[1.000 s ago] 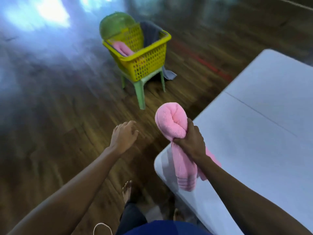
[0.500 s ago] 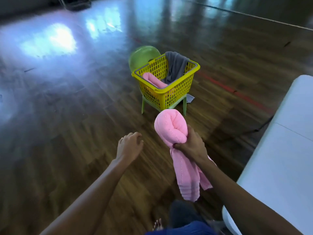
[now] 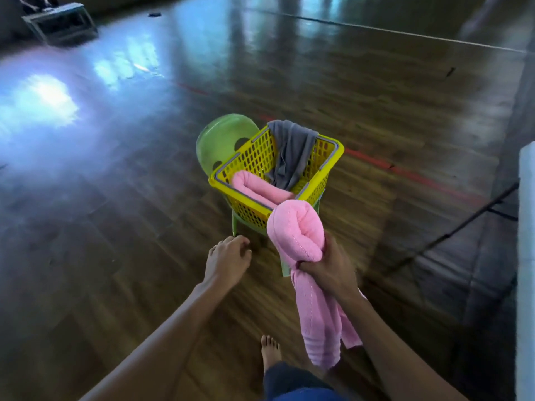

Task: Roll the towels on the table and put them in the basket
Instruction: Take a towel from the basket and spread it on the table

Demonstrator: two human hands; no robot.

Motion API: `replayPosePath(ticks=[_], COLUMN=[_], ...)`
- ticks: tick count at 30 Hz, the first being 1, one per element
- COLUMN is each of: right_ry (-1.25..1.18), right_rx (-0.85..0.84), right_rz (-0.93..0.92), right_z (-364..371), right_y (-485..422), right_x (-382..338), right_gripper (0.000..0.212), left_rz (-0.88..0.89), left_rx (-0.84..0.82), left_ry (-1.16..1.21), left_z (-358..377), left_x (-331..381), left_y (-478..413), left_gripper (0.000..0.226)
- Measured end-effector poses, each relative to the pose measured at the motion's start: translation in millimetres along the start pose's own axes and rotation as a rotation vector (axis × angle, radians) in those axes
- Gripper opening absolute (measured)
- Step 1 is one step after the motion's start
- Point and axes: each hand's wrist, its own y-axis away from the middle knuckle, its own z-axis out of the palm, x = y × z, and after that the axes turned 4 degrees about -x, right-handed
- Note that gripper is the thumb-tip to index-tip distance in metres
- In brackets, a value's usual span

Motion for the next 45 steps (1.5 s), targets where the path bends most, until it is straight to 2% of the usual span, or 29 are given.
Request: replayPosePath(ticks=[12, 16, 19, 24, 29, 33, 36, 39, 42, 45], right_ry=[-0.009, -0.003, 0.011, -0.033, -0.023, 0.081, 0.222, 0.483, 0.666, 0.757], right_rx=[0.139, 0.214, 0.263, 0.303, 0.328, 0.232, 0.019, -0.157, -0.279, -0.372], right_rz=[0.274, 0.354, 0.459, 0.695, 0.757, 0.627, 0.391, 0.172, 0.128, 0.245], right_z=[59, 81, 99, 128, 137, 120, 121, 141, 177, 211], right_y=[-197, -260, -296, -337, -382, -423, -447, -452, -446, -434], right_x=[-69, -81, -84, -86, -78, -75, -71, -59, -36, -12], right_gripper=[0.086, 0.092, 0.096, 0.082, 0.094, 0.099, 0.108, 0.112, 0.109, 0.112], left_rz=[0.091, 0.199, 0.275, 0.360, 0.476, 0.422, 0.320, 0.296, 0.229, 0.243], left_rx=[-0.145, -0.210, -0.271, -0.334, -0.361, -0.308, -0.303, -0.318, -0.310, -0.368], left_ry=[-0.015, -0.022, -0.044, -0.158, -0.254, -0.210, -0.066, 0.096, 0.151, 0.095], left_z=[-47, -41, -35, -28, -15, -8, -1, 0, -1, 2], left_x=[-55, -75, -88, -93, -102, -108, -121, -135, -144, -151], left_y=[-228, -309, -365, -432, -489, -513, -525, -526, -526, -525], left_gripper=[0.029, 0.023, 0.026, 0.026, 0.038, 0.057, 0.056, 0.048, 0.043, 0.045])
